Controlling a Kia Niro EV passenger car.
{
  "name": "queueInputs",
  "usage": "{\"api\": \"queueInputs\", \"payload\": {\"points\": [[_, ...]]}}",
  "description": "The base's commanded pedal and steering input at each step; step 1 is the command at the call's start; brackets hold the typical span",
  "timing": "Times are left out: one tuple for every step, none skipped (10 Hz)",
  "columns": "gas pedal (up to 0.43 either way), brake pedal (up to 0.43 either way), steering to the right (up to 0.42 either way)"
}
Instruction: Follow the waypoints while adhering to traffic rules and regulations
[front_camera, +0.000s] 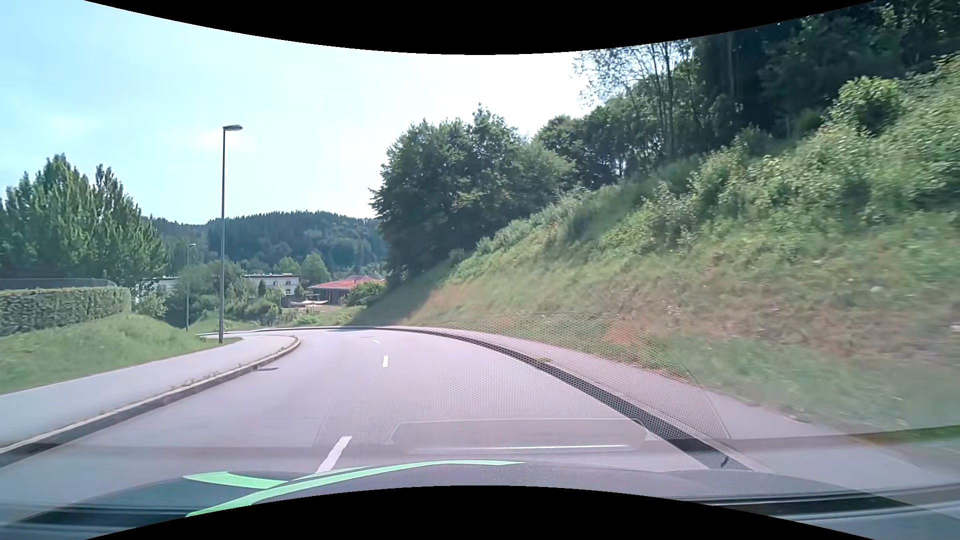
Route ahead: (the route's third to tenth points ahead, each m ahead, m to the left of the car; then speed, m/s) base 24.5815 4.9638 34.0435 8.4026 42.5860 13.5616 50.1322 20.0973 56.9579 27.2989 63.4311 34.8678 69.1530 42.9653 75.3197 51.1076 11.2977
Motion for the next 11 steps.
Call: {"api": "queueInputs", "payload": {"points": [[0.000,0.000,-0.067],[0.000,0.000,-0.065],[0.000,0.000,-0.065],[0.000,0.000,-0.064],[0.000,0.000,-0.064],[0.000,0.000,-0.064],[0.000,0.000,-0.064],[0.000,0.000,-0.064],[0.000,0.000,-0.065],[0.000,0.000,-0.067],[0.000,0.000,-0.067]]}}
